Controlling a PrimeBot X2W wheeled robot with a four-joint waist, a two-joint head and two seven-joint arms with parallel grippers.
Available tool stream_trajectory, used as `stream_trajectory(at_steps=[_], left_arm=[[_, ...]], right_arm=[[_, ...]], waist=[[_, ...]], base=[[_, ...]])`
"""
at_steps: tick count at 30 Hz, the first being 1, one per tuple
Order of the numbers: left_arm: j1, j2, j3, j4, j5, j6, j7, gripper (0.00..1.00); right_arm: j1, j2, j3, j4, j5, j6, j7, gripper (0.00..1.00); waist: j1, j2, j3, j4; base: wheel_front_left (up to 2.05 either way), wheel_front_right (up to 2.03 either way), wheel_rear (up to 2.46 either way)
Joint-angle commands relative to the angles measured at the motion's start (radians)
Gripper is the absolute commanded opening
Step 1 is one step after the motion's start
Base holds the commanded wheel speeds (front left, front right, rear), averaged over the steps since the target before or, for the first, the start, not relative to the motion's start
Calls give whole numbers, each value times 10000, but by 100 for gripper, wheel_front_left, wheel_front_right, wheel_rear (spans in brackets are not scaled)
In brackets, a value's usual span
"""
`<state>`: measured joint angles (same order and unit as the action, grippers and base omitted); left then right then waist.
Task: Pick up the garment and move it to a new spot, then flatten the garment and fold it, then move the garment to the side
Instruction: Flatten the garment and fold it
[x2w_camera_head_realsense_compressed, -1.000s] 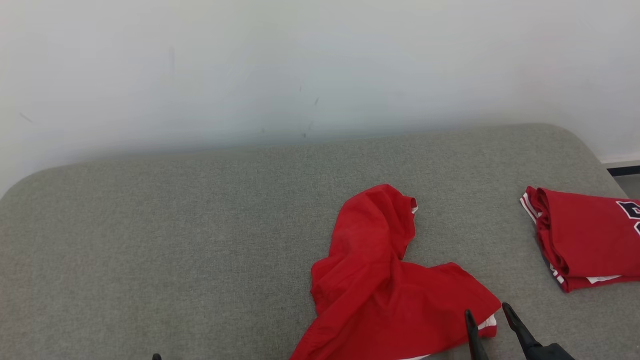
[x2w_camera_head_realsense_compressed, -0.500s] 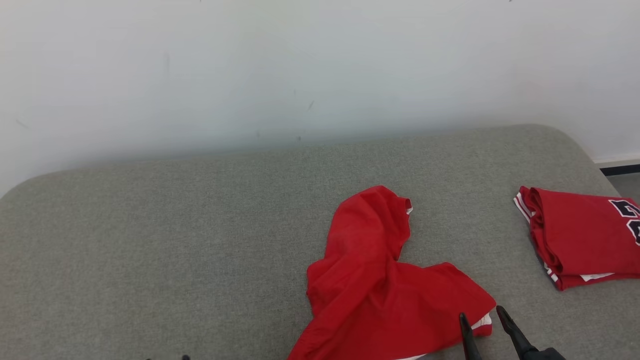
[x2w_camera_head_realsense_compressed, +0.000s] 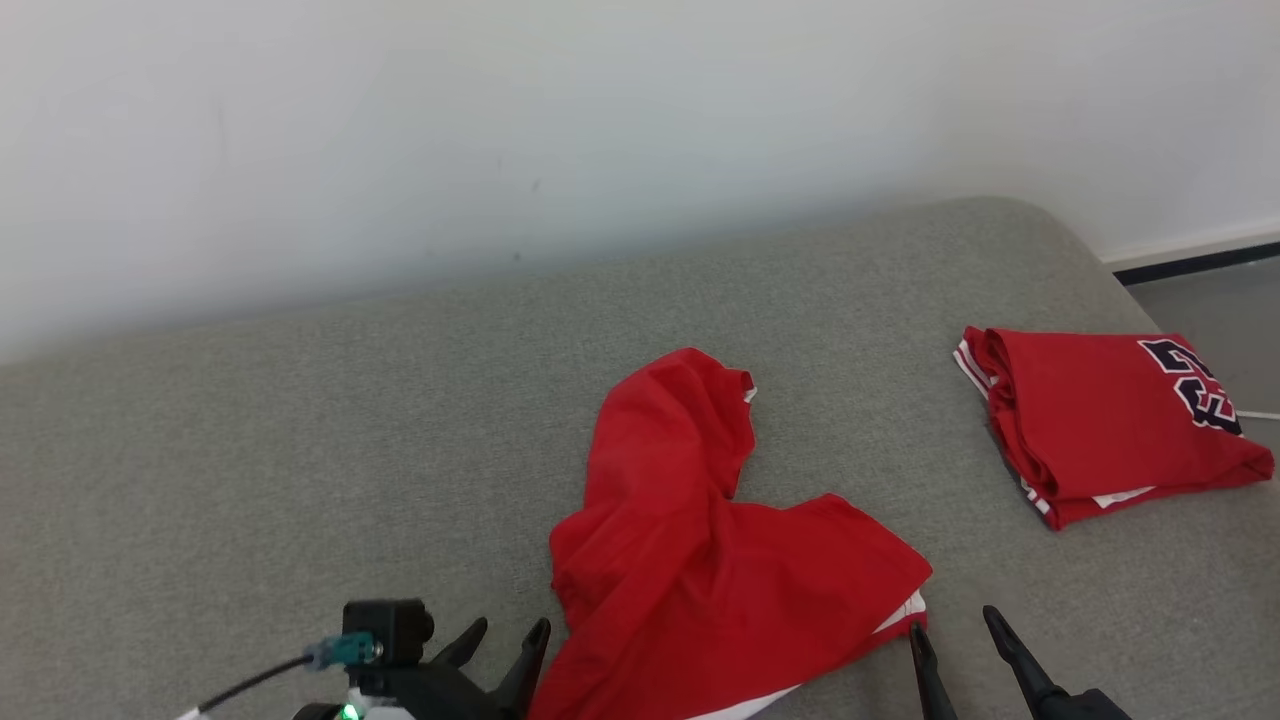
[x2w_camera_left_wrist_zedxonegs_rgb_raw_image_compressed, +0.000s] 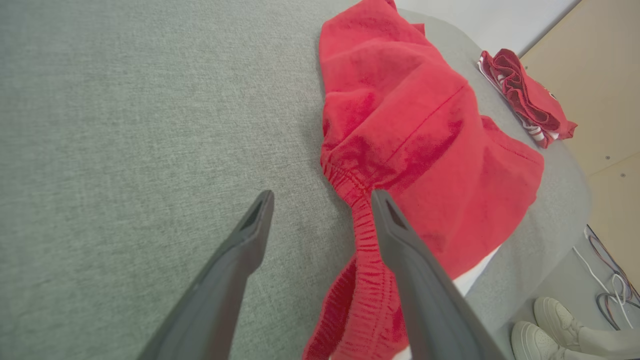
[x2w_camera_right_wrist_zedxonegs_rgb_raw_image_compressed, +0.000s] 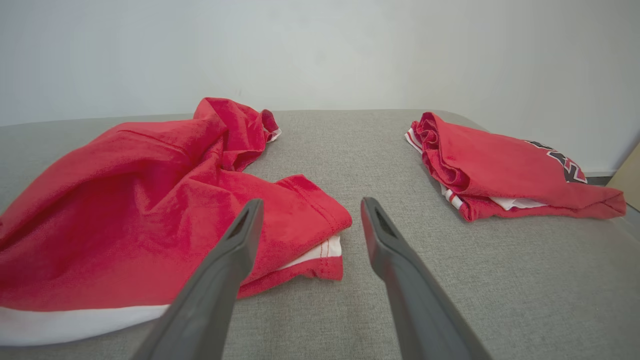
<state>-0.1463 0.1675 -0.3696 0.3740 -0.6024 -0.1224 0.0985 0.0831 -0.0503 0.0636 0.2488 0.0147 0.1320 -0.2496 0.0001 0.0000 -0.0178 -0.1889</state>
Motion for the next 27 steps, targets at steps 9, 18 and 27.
stream_trajectory(at_steps=[9, 18, 27], left_arm=[[-1429, -63, -122, 330, -542, 733, 2875, 100], [-1386, 155, -633, -274, -308, 1113, 4145, 100], [-1495, 75, -1251, -769, -14, 1079, 4563, 100]], right_arm=[[-119, -1, 19, -192, 108, -31, 47, 100], [-67, -1, -158, -286, 157, -31, 39, 100], [-118, -1, -22, -193, 263, -31, 25, 100]], waist=[[-1, 0, 613, -974], [-1, 0, 780, -1168], [-1, 0, 752, -893]], base=[[0, 0, 0], [0, 0, 0], [0, 0, 0]])
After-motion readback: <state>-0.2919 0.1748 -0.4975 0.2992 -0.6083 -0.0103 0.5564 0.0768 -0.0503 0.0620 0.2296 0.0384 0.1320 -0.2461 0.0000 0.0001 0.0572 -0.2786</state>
